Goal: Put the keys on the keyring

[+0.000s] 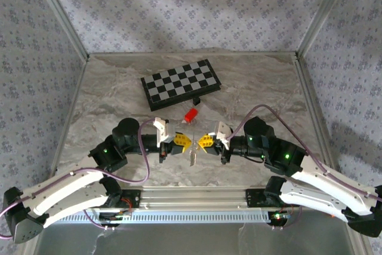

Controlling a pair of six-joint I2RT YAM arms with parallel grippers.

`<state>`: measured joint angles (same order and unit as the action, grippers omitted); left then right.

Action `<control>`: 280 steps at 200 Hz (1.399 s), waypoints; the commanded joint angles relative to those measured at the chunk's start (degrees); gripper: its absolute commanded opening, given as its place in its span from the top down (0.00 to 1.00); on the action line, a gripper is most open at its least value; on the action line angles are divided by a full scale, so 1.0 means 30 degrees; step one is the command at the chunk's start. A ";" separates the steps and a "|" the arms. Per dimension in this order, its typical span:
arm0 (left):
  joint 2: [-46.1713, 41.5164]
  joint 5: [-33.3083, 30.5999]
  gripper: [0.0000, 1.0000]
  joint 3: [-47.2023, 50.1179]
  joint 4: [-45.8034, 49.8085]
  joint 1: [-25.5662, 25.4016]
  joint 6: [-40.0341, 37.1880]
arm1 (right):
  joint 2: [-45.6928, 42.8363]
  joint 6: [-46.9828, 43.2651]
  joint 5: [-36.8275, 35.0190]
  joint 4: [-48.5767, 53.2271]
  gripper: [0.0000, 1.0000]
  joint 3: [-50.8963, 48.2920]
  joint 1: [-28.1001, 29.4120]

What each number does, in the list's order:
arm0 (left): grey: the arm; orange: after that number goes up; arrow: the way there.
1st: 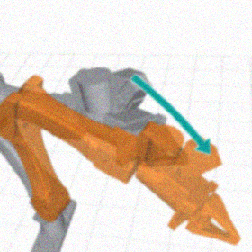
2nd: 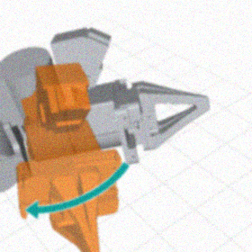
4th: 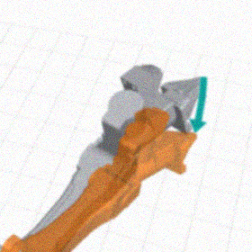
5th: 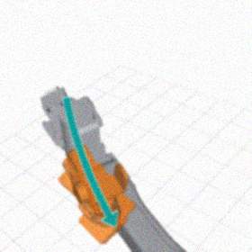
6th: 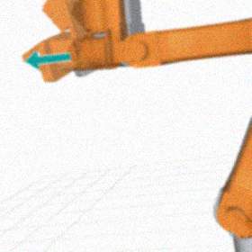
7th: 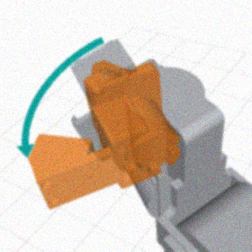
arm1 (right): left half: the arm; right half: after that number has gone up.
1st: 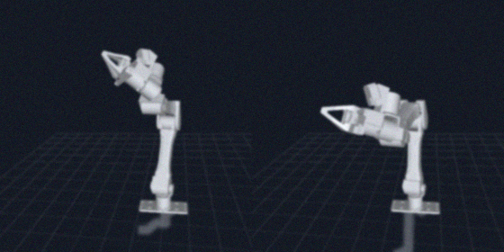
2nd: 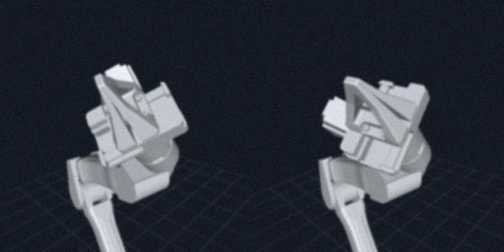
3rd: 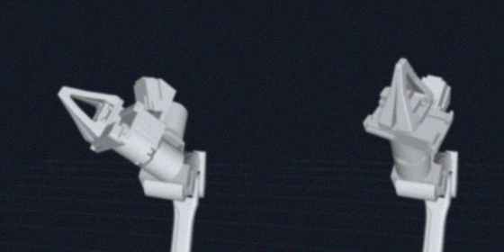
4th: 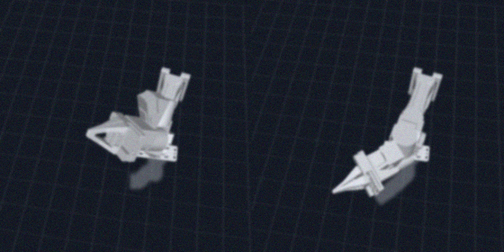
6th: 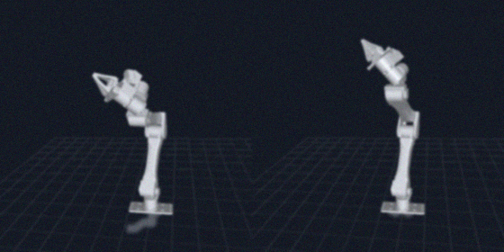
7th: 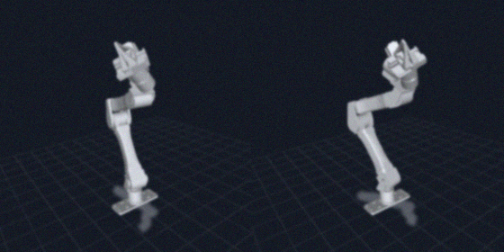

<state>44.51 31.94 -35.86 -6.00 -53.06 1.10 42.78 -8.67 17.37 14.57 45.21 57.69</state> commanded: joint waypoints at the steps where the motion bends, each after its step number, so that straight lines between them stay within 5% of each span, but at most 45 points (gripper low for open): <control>1: -0.0453 -0.0231 1.00 -0.0603 -0.0264 -0.0163 -0.0373 | -0.0198 -0.0261 0.0189 -0.0025 1.00 0.0752 0.0162; 280: 0.0044 0.0075 1.00 -0.0684 -0.0226 -0.0332 -0.0368 | 0.0099 -0.0070 0.0658 -0.1137 1.00 0.0534 0.0163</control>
<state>44.38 31.48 -35.86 -5.98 -53.39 0.89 43.13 -8.64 17.80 14.39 45.56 57.76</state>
